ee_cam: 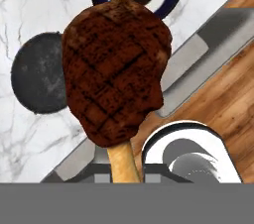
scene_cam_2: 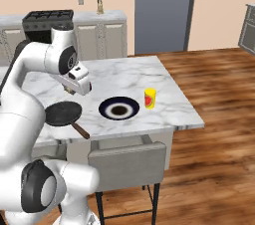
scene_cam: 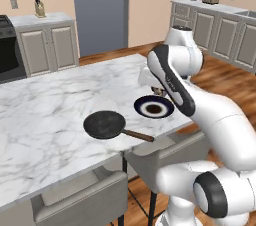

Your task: Pick up the pan with the steak in it and place it on the dining table. Then place the steak on the plate.

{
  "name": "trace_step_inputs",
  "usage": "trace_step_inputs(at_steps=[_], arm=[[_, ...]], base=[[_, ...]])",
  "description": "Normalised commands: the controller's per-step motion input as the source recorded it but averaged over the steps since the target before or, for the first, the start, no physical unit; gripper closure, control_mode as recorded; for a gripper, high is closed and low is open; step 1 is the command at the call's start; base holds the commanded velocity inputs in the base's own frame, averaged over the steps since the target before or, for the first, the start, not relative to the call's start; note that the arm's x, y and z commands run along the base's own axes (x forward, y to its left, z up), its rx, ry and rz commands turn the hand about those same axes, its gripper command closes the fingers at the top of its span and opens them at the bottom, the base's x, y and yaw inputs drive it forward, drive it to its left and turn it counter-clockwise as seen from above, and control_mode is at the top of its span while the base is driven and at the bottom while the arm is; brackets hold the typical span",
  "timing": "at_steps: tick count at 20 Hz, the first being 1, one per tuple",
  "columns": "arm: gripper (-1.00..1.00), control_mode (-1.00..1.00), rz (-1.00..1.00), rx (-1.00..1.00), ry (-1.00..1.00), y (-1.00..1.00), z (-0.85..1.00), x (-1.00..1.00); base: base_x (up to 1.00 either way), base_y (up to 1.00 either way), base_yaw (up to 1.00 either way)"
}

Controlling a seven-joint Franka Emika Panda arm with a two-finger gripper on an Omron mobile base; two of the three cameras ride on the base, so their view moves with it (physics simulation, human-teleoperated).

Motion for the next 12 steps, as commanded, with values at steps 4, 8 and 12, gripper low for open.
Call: trace_step_inputs(at_steps=[4,8,12], arm=[[1.0,-1.0,-0.01,-0.07,0.02,-0.55,-0.23,0.62],[1.0,-1.0,0.06,-0.04,0.0,-0.48,-0.33,0.48],[1.0,-1.0,0.05,-0.06,-0.02,-0.22,-0.31,0.22]], base=[[0.0,0.0,0.0],[0.0,0.0,0.0],[0.0,0.0,0.0]])
